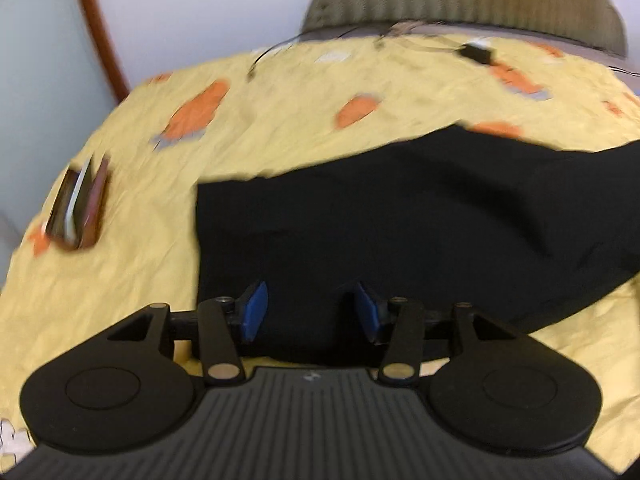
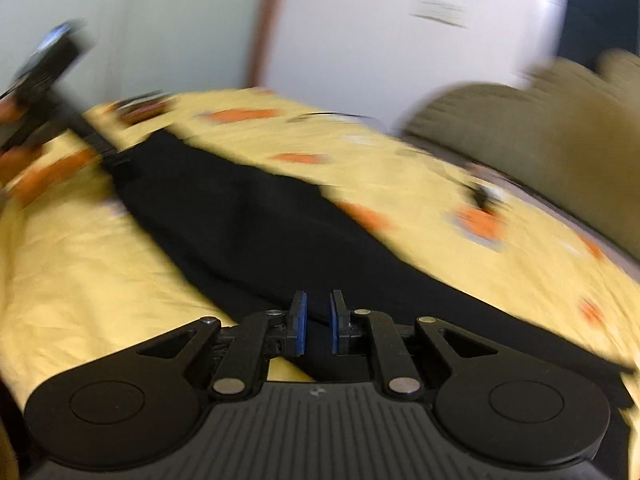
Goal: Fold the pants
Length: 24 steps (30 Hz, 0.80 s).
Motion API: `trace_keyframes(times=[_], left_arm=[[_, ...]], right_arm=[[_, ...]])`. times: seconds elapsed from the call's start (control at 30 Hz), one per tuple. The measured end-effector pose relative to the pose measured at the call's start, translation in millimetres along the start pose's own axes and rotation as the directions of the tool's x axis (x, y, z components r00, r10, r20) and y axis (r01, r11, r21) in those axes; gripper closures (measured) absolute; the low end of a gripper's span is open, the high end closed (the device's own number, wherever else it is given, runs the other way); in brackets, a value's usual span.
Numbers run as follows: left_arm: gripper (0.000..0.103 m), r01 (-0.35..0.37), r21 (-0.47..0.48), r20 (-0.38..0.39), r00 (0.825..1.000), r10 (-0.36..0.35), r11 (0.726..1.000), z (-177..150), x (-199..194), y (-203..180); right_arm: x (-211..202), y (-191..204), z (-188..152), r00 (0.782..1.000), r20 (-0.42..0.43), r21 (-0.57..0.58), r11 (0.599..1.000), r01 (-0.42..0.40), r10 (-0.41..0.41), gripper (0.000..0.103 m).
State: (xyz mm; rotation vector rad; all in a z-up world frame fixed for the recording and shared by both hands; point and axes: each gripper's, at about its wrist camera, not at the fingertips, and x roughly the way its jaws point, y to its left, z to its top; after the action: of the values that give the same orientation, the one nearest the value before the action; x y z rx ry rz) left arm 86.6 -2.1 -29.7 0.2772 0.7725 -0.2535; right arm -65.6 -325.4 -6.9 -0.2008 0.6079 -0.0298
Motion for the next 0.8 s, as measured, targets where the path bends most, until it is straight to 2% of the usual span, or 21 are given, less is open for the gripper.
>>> trace_keyframes(times=[0.07, 0.1, 0.2, 0.27, 0.37, 0.4, 0.47, 0.53, 0.6, 0.67, 0.73, 0.77, 0.8], left_arm=[[0.025, 0.042, 0.033, 0.051, 0.998, -0.044, 0.999, 9, -9, -22], [0.022, 0.061, 0.054, 0.081, 0.995, -0.066, 0.997, 13, -12, -37], [0.021, 0.131, 0.105, 0.093, 0.986, -0.141, 0.986, 25, -9, -88], [0.021, 0.174, 0.119, 0.076, 0.980, -0.184, 0.977, 28, -2, -115], [0.021, 0.197, 0.170, 0.069, 0.975, -0.211, 0.966, 29, 7, -151], [0.021, 0.186, 0.199, 0.078, 0.976, -0.204, 0.962, 28, 9, -163], [0.019, 0.155, 0.244, 0.097, 0.978, -0.183, 0.957, 27, 12, -178], [0.015, 0.146, 0.289, 0.104, 0.978, -0.182, 0.946, 25, 16, -190], [0.014, 0.142, 0.318, 0.103, 0.978, -0.183, 0.937, 24, 21, -197], [0.014, 0.136, 0.331, 0.104, 0.978, -0.179, 0.934, 25, 26, -202], [0.014, 0.149, 0.338, 0.099, 0.976, -0.193, 0.929, 25, 29, -204], [0.014, 0.155, 0.343, 0.097, 0.975, -0.199, 0.926, 26, 31, -206], [0.014, 0.157, 0.349, 0.098, 0.974, -0.202, 0.924, 25, 32, -208]], right_arm=[[-11, -39, -10, 0.995, -0.008, 0.093, 0.991, 0.096, -0.096, 0.092], [-15, -58, -14, 0.988, -0.012, 0.145, 0.977, 0.154, -0.154, 0.092], [-23, -127, -32, 0.962, -0.031, 0.368, 0.892, 0.263, -0.271, 0.092], [-23, -172, -43, 0.942, -0.065, 0.498, 0.807, 0.317, -0.329, 0.092], [-16, -219, -55, 0.915, -0.102, 0.590, 0.716, 0.372, -0.391, 0.092], [-13, -233, -58, 0.914, -0.100, 0.621, 0.693, 0.367, -0.394, 0.091], [-4, -260, -62, 0.916, -0.108, 0.684, 0.640, 0.350, -0.386, 0.084], [6, -277, -64, 0.912, -0.123, 0.715, 0.602, 0.356, -0.392, 0.070], [16, -286, -65, 0.898, -0.154, 0.728, 0.567, 0.385, -0.411, 0.067], [25, -299, -67, 0.894, -0.172, 0.750, 0.533, 0.392, -0.414, 0.067], [37, -313, -73, 0.870, -0.249, 0.758, 0.473, 0.449, -0.426, 0.067], [41, -318, -75, 0.868, -0.261, 0.770, 0.451, 0.451, -0.422, 0.067], [44, -322, -77, 0.875, -0.262, 0.786, 0.437, 0.438, -0.407, 0.067]])
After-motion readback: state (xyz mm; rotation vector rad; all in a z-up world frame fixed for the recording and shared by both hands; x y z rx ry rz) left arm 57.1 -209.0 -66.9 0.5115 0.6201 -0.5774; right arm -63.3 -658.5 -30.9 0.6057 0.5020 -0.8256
